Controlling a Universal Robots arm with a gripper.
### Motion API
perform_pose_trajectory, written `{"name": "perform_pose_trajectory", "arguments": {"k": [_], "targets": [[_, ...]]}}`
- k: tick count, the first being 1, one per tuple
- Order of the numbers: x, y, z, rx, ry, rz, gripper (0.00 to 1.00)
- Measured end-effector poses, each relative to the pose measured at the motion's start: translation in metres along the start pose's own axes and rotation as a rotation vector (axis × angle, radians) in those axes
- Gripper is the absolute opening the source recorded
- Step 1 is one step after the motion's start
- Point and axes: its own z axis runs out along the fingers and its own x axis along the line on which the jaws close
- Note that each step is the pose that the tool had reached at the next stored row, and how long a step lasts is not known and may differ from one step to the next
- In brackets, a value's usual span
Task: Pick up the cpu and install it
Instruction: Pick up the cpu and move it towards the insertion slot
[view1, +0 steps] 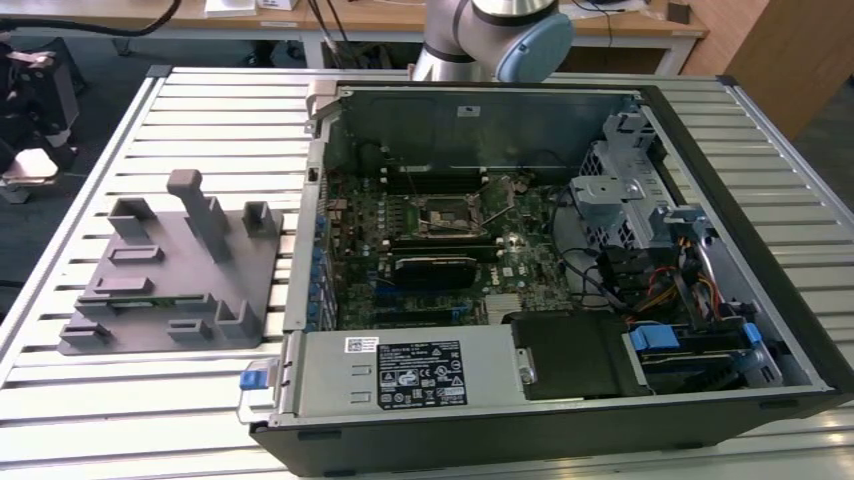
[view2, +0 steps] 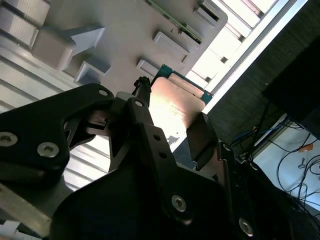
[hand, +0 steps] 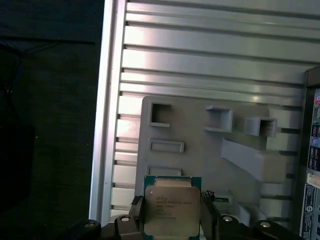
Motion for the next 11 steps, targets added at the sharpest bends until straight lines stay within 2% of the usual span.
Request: {"name": "perform_pose_trajectory", "arguments": {"k": [9,11], "targets": [[-0.0006,-0.0006,-0.0402,0.0,0.0,0.0,0.54],[-0.0013,-0.0006,-0.0425,-0.0001,-0.0001,0.0,0.54]]}}
